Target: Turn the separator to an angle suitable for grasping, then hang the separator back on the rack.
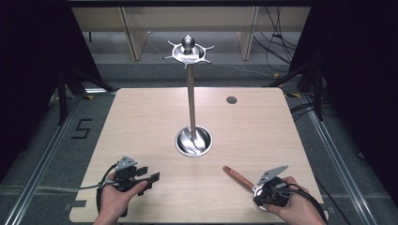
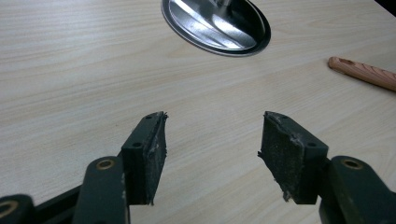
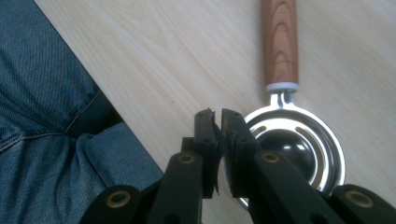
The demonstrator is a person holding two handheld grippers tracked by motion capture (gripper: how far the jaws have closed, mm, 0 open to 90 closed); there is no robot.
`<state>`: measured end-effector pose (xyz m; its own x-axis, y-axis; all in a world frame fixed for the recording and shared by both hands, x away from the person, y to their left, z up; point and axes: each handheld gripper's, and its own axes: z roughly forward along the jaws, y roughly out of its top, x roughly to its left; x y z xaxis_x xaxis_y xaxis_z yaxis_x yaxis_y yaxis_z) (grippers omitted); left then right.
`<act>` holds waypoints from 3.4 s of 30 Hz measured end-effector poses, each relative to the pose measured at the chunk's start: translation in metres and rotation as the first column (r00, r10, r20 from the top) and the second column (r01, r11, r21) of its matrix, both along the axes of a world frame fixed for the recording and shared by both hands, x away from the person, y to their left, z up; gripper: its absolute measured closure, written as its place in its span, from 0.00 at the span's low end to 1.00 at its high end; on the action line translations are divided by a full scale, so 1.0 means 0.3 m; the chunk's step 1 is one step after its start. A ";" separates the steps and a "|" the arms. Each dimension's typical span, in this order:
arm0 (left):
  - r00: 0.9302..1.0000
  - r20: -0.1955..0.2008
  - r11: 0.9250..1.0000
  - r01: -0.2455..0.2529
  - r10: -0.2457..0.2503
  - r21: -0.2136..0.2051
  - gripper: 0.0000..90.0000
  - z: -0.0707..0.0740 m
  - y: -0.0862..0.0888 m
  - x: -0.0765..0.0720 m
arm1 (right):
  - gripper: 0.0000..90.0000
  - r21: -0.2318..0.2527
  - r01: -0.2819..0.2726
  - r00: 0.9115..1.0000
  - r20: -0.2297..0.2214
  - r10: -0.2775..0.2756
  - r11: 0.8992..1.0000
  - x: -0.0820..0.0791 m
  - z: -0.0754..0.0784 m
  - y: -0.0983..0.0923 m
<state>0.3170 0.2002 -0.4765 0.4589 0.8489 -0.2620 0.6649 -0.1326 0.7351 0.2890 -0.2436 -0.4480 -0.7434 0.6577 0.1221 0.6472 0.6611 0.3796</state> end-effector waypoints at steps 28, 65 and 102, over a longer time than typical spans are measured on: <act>1.000 0.011 1.000 0.006 -0.006 -0.004 0.44 0.000 -0.003 -0.001 | 1.00 -0.172 -0.014 0.991 -0.133 -0.009 0.985 0.013 -0.078 0.030; 1.000 0.011 1.000 0.013 -0.012 -0.020 0.44 0.002 -0.011 -0.001 | 0.89 -0.095 0.085 0.995 0.054 -0.080 0.992 0.035 0.004 -0.020; 0.999 0.009 0.999 0.031 -0.030 -0.030 0.43 0.004 -0.015 -0.002 | 0.68 -0.251 -0.164 0.982 0.047 0.181 0.954 0.252 0.068 0.077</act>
<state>0.3163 0.1956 -0.4752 0.4868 0.8262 -0.2835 0.6547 -0.1302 0.7446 0.3645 -0.2204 -0.4275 -0.8493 0.5217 -0.0813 0.4930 0.8387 0.2316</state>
